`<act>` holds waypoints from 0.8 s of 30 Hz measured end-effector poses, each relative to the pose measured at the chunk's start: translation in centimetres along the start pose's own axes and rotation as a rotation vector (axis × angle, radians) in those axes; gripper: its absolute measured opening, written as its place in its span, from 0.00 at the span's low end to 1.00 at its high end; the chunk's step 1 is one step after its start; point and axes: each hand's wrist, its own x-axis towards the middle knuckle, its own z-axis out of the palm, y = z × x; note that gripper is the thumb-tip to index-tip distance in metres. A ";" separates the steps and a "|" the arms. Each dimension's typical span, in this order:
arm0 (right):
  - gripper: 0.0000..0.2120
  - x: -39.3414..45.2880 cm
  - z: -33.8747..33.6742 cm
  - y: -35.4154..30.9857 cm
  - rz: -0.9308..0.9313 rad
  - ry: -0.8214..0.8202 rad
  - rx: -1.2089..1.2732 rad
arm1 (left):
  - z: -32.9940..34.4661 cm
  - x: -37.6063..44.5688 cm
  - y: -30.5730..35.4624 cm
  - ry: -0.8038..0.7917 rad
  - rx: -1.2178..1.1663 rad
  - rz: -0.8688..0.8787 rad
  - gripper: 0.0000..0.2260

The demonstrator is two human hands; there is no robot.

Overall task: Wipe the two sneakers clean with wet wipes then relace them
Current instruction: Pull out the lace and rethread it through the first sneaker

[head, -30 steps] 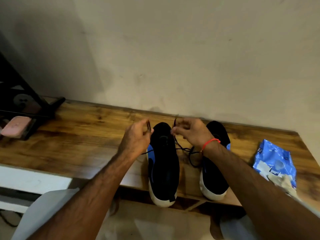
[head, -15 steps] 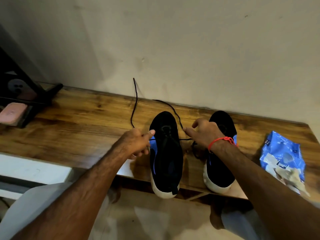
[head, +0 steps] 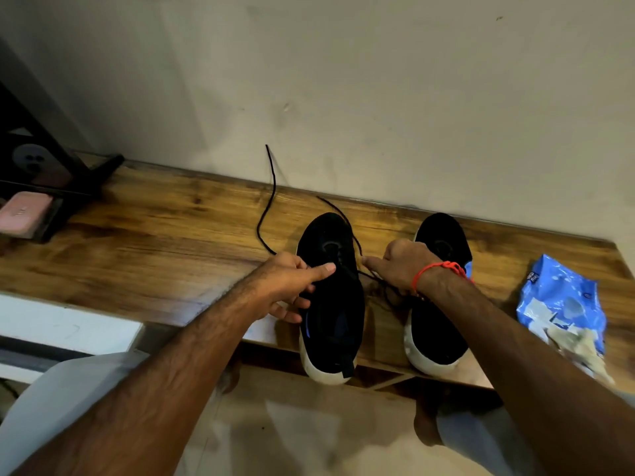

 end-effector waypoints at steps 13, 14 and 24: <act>0.19 -1.4 -2.2 0.4 -0.317 -0.370 0.255 | 0.1 -0.5 0.2 0.116 0.307 0.167 0.10; 0.18 -1.2 -2.2 0.7 -0.306 -0.358 0.294 | 0.0 -0.4 0.1 0.114 0.293 0.159 0.09; 0.15 -1.2 -2.5 1.4 -0.309 -0.319 0.388 | -1.0 -0.4 -1.0 -0.012 -0.106 -0.077 0.07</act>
